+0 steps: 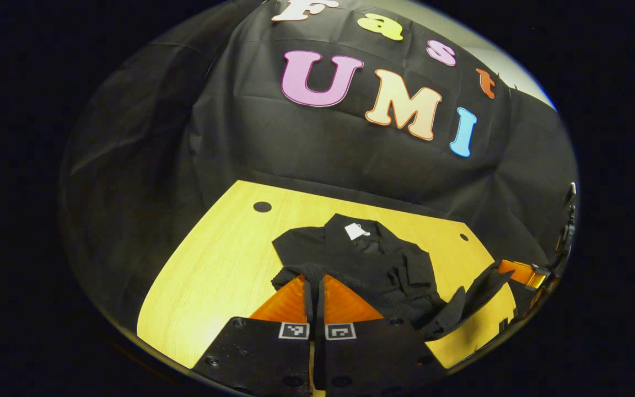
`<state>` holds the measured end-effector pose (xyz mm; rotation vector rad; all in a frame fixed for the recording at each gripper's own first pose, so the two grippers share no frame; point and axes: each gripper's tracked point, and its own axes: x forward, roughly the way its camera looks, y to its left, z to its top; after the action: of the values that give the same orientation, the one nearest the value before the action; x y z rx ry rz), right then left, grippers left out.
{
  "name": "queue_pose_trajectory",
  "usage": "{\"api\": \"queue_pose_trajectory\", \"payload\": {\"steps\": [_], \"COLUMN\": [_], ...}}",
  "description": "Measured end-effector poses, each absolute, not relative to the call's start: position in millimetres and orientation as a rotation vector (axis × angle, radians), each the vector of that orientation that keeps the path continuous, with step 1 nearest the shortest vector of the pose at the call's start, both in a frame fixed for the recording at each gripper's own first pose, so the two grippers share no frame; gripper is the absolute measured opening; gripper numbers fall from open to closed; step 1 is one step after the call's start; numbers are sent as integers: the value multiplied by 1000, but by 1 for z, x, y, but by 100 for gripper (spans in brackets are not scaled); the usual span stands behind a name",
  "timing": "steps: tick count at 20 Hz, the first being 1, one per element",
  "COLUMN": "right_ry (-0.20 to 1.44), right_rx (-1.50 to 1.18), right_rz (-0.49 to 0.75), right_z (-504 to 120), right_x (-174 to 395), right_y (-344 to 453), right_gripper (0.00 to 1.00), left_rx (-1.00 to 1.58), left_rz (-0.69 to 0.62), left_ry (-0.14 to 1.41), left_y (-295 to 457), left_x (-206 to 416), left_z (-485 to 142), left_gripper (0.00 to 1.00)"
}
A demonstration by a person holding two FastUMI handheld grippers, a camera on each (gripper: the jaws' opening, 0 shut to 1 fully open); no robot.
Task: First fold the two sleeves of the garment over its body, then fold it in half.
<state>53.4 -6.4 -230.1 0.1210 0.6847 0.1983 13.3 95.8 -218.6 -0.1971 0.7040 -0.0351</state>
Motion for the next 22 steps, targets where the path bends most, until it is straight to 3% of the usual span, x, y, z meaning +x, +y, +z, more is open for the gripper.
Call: {"api": "queue_pose_trajectory", "payload": {"steps": [22], "right_ry": [658], "right_rx": [90], "right_rz": [52], "right_z": [-243], "right_x": [208], "right_y": [-13], "right_gripper": [4], "left_rx": [-114], "left_rz": [-102], "left_ry": [667], "left_y": [120], "left_x": [160], "left_z": [-261], "left_gripper": [0]}}
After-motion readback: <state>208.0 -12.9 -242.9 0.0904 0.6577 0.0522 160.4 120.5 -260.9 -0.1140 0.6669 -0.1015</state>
